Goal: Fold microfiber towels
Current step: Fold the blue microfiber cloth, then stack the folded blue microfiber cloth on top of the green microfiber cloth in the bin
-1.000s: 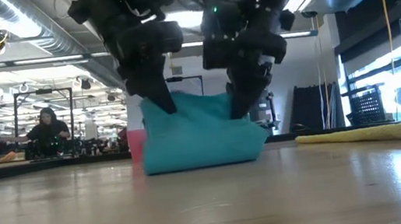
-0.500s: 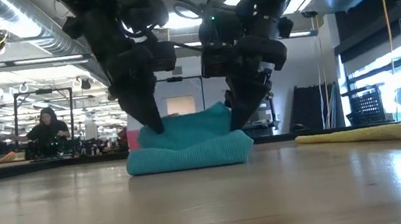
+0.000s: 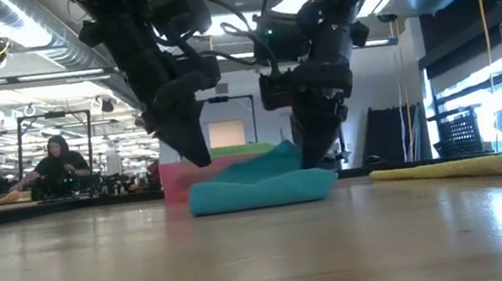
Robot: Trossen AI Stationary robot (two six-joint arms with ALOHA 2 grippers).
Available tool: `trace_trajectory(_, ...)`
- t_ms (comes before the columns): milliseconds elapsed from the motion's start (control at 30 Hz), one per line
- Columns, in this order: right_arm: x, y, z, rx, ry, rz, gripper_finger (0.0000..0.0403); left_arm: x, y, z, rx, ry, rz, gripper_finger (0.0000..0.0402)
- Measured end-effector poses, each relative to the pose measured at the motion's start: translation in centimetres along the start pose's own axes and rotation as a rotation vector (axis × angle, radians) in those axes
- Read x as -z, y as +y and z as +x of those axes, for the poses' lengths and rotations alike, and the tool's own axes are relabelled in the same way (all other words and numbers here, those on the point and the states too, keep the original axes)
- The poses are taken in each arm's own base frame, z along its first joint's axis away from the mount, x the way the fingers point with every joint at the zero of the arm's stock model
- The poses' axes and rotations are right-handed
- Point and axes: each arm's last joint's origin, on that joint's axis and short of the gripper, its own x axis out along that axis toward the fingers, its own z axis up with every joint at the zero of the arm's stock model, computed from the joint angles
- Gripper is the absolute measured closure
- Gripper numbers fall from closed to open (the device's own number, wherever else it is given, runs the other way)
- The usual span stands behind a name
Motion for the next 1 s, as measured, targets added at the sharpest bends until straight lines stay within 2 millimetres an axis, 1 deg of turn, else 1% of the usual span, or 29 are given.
trace_trajectory(67, 0.1, -0.2, 0.0, 0.001, 0.005, 0.024, 0.0364, 0.0, 0.0, 0.0, -0.001, 0.001, -0.048, 0.0315)
trace_trajectory(167, 0.0, -0.4, -0.1, -0.01, -0.005, 0.048, 0.0339, 0.1, -0.2, -0.1, 0.001, 0.0, -0.092, 0.0314)
trace_trajectory(300, -0.1, -0.6, -0.2, -0.012, -0.011, 0.054, 0.028, 0.3, -0.8, -0.2, 0.01, 0.0, -0.141, 0.0319)
trace_trajectory(433, -0.1, -0.9, -0.3, 0.048, -0.012, 0.094, 0.0213, 0.7, -1.8, -0.4, 0.027, 0.003, -0.223, 0.0327)
trace_trajectory(533, 0.0, -1.2, -1.2, 0.106, -0.023, 0.135, 0.0171, 1.1, -2.7, -0.6, 0.041, 0.013, -0.288, 0.0334)
trace_trajectory(600, -0.2, -1.5, -1.9, 0.131, -0.047, 0.15, 0.0153, 1.4, -3.4, -0.8, 0.05, 0.017, -0.338, 0.034)
trace_trajectory(733, -0.5, -2.0, -3.1, 0.157, -0.103, 0.16, 0.0144, 2.1, -4.7, -1.2, 0.053, 0.009, -0.413, 0.0349)
trace_trajectory(800, -0.7, -2.4, -3.2, 0.155, -0.125, 0.161, 0.0144, 2.4, -5.3, -1.4, 0.06, 0.008, -0.448, 0.0351)
trace_trajectory(900, -1.1, -2.6, -3.0, 0.123, -0.173, 0.103, 0.0144, 2.9, -6.3, -1.9, 0.082, 0.012, -0.475, 0.0353)
trace_trajectory(1000, -0.7, -2.7, -2.2, 0.125, -0.187, 0.012, 0.0144, 3.4, -7.2, -2.6, 0.107, 0.016, -0.52, 0.0353)
